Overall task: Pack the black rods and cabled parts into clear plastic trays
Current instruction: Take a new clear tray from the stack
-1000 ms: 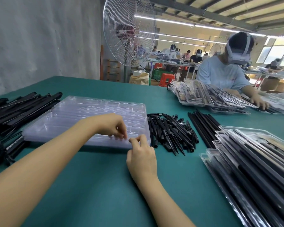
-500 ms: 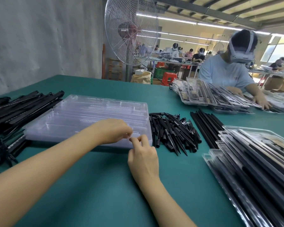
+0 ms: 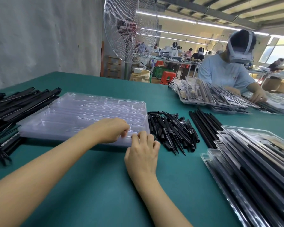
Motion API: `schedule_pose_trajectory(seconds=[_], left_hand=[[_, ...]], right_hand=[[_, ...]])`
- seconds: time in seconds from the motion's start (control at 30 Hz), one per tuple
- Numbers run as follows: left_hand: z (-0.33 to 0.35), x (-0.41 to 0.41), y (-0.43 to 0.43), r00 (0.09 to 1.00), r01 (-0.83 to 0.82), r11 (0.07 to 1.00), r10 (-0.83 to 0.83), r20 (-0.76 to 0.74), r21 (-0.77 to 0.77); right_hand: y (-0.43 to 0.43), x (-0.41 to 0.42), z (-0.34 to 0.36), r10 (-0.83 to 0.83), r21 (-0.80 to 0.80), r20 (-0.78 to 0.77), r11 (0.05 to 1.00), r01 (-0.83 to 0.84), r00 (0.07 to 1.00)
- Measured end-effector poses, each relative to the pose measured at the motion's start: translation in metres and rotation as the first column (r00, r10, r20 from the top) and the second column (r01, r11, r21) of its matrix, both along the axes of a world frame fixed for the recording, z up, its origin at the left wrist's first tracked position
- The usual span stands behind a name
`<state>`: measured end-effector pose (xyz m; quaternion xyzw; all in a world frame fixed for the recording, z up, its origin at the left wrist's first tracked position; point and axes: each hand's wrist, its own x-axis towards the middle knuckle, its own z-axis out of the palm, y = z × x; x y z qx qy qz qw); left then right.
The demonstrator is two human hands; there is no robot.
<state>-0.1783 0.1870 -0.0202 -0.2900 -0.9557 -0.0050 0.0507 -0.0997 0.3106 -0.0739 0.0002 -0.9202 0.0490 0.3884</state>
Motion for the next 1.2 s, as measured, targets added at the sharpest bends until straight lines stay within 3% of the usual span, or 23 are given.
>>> schedule_pose_trajectory(seconds=[0.17, 0.37, 0.53, 0.77, 0.93, 1.2], left_hand=[[-0.004, 0.004, -0.001, 0.999, -0.029, 0.998, 0.027, 0.038, 0.053], [0.003, 0.000, -0.005, 0.998, -0.056, 0.965, 0.054, 0.014, 0.257], [-0.002, 0.004, -0.003, 0.999, -0.035, 0.970, 0.040, -0.019, 0.239], [-0.011, 0.012, -0.006, 0.998, 0.056, 0.993, -0.053, -0.026, 0.101], [0.012, 0.002, -0.006, 0.975, -0.021, 0.949, -0.051, 0.218, 0.314], [0.023, -0.013, 0.006, 0.996, -0.041, 0.884, 0.001, 0.086, 0.465]], right_hand=[[0.000, -0.001, 0.000, 0.046, -0.004, -0.023, 0.999, -0.046, 0.999], [0.004, -0.003, -0.001, 0.148, -0.056, -0.007, 0.987, -0.148, 0.989], [0.006, -0.004, -0.002, 0.248, -0.188, 0.030, 0.953, -0.238, 0.968], [0.008, -0.010, 0.006, 0.212, -0.010, 0.154, 0.977, -0.213, 0.965], [0.013, -0.016, 0.009, 0.283, -0.006, 0.317, 0.955, -0.296, 0.905], [0.013, -0.025, 0.008, 0.272, -0.033, 0.329, 0.960, -0.276, 0.905]])
